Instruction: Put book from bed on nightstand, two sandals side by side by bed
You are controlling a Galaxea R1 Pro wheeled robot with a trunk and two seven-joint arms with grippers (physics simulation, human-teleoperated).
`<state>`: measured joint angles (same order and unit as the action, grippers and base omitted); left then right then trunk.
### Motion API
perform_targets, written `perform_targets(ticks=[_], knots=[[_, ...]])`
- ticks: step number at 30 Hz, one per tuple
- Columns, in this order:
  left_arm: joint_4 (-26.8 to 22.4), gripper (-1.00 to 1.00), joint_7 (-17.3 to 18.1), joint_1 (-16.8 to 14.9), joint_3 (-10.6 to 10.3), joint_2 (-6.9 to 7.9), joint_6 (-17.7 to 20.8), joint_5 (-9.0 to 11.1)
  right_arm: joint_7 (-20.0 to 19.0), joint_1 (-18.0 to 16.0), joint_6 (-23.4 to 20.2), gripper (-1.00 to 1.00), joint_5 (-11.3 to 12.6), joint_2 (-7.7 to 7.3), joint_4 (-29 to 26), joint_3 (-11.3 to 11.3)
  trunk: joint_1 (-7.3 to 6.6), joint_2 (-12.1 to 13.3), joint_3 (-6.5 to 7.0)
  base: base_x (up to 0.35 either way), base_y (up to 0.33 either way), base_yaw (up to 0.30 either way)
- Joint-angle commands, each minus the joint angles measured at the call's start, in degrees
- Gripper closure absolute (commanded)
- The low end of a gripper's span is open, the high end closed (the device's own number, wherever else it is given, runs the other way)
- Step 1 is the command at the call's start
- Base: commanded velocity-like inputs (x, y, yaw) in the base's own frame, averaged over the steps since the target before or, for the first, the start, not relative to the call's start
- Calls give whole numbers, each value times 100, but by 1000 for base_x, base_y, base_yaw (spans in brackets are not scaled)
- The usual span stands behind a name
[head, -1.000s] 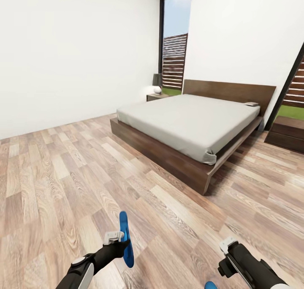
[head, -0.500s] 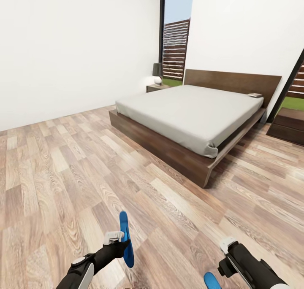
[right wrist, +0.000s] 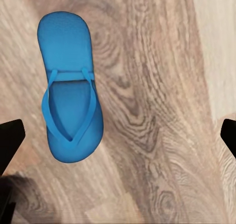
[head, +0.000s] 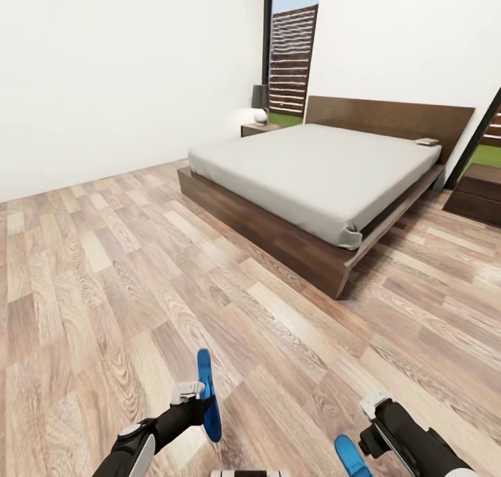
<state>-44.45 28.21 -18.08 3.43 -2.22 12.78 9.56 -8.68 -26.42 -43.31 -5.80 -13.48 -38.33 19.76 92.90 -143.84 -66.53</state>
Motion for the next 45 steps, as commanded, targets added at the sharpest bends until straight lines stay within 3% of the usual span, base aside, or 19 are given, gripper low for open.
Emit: perform_targets(ticks=[1, 11, 16, 20, 24, 27, 31, 42, 45], knots=[[-3, 100, 39, -2, 26, -2, 61, 60, -48, -3, -20, -100, -62, 2, -9, 30, 1, -4, -28, 0, 0, 0], [-2, 100, 70, -2, 26, 2, 67, 64, -113, -3, 168, -100, 22, 32, -15, 27, 27, -17, -249, 0, 0, 0], [-2, 100, 71, -2, 27, 2, 67, 64, -123, -3, 173, -100, 536, -2, -39, 5, 40, -24, -360, 0, 0, 0], [-2, 100, 71, -2, 27, 2, 63, 64, -161, -2, 173, -100, 767, -11, -77, 10, 50, -29, -449, 0, 0, 0], [-2, 100, 71, -2, 26, 2, 59, 64, -846, -3, 173, -100, 876, -14, -102, 7, 60, -35, -537, 0, 0, 0], [-2, 100, 71, -2, 26, 2, 59, 64, -1633, -3, 178, -100, 881, -15, -103, 0, 68, -39, -604, 0, 0, 0], [-2, 100, 71, -2, 26, 2, 58, 64, -1877, -3, 188, -100, 867, -15, -99, -16, 78, -44, -692, 0, 0, 0], [-2, 100, 71, -2, 26, 2, 50, 56, -1853, -3, 201, -100, 853, -15, -95, -24, 107, -59, -936, 0, 0, 0], [-2, 100, 71, -2, 29, 2, 50, 55, -1326, -3, 294, -100, 852, -15, -96, -23, 115, -63, -1002, 0, 0, 0]])
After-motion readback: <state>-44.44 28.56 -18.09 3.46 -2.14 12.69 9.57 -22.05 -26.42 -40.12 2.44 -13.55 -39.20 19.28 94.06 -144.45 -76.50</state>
